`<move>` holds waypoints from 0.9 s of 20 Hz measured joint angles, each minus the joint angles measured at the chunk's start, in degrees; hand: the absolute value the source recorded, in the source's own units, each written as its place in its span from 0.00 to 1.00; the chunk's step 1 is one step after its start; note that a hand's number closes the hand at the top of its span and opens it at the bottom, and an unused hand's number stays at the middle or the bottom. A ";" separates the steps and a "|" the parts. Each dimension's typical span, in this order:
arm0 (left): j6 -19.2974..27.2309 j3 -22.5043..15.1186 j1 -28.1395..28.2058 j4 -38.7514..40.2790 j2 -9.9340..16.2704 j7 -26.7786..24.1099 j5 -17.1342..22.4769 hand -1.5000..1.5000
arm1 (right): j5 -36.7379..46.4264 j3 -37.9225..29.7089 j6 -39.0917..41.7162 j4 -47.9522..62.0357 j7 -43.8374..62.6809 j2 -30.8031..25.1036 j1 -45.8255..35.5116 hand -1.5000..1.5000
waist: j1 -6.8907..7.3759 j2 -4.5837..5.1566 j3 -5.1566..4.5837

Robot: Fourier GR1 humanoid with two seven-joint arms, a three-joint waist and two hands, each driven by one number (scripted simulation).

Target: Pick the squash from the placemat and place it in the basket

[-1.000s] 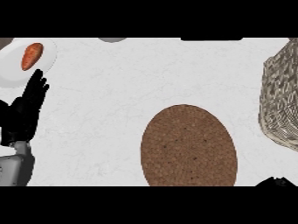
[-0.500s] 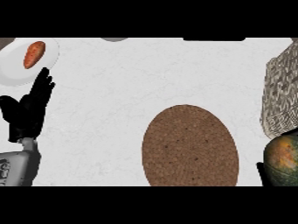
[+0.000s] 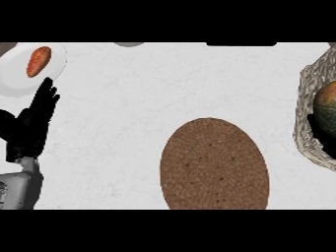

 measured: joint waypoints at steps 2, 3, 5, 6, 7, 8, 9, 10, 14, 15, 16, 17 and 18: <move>-0.28 0.31 0.33 -0.33 0.13 0.01 0.24 0.50 | 0.35 -0.51 1.17 3.81 -0.99 -0.50 -2.13 1.00 | -0.01 -0.01 0.01; -0.22 0.25 -0.08 -0.34 0.18 0.33 0.06 0.50 | 0.66 -0.64 1.55 6.30 -1.48 -0.71 -3.41 1.00 | 0.01 0.00 0.01; -0.04 -0.03 -0.15 -1.38 0.07 1.58 -0.17 0.50 | 2.43 -0.06 2.06 9.72 -2.21 -0.86 -4.93 1.00 | 0.03 -0.01 0.02; -0.08 -0.06 -0.43 -1.28 0.10 1.54 -0.25 0.50 | 3.34 0.09 2.12 12.08 -3.35 -0.93 -5.42 1.00 | 0.04 0.01 0.02; -0.43 0.09 0.31 -1.20 0.15 0.61 -0.12 0.50 | 3.42 -0.49 2.44 14.54 -4.74 -1.22 -5.82 1.00 | 0.07 0.02 0.03; -0.79 0.77 -0.26 -0.32 0.66 0.37 0.23 0.50 | 3.53 -0.78 2.34 17.01 -6.08 -0.92 -6.22 1.00 | 0.04 0.04 0.03; -1.10 1.00 -0.08 -0.02 0.81 -0.12 0.40 0.50 | 3.18 -1.70 2.95 19.83 -7.38 -1.53 -7.28 1.00 | 0.07 0.06 0.04; -0.91 0.61 0.19 -0.28 0.40 -0.17 0.14 0.50 | 3.47 -2.10 2.74 22.92 -9.13 -1.43 -7.80 1.00 | 0.12 0.06 0.03; -0.89 0.71 -0.37 0.81 0.24 -0.82 -0.22 0.50 | 4.29 -3.95 3.31 29.95 -13.97 -1.94 -8.31 1.00 | -0.07 0.04 0.06; -0.77 0.70 -0.32 0.97 0.11 -0.92 -0.37 0.50 | 4.44 -4.40 3.58 31.27 -15.02 -2.05 -8.20 1.00 | -0.12 0.01 0.05; -0.87 0.96 -0.51 0.73 0.36 -0.43 -0.23 0.50 | 3.86 -5.36 4.16 31.97 -16.24 -2.35 -7.71 1.00 | -0.17 0.00 0.05; -0.82 1.08 -0.77 0.97 0.31 -0.56 -0.22 0.50 | 3.53 -6.08 4.71 34.12 -17.44 -2.77 -8.66 1.00 | -0.17 0.00 0.06; -0.94 1.11 -0.74 1.13 0.21 -0.54 -0.11 0.50 | 3.46 -6.66 4.94 36.12 -18.25 -2.99 -9.61 1.00 | -0.15 -0.01 0.06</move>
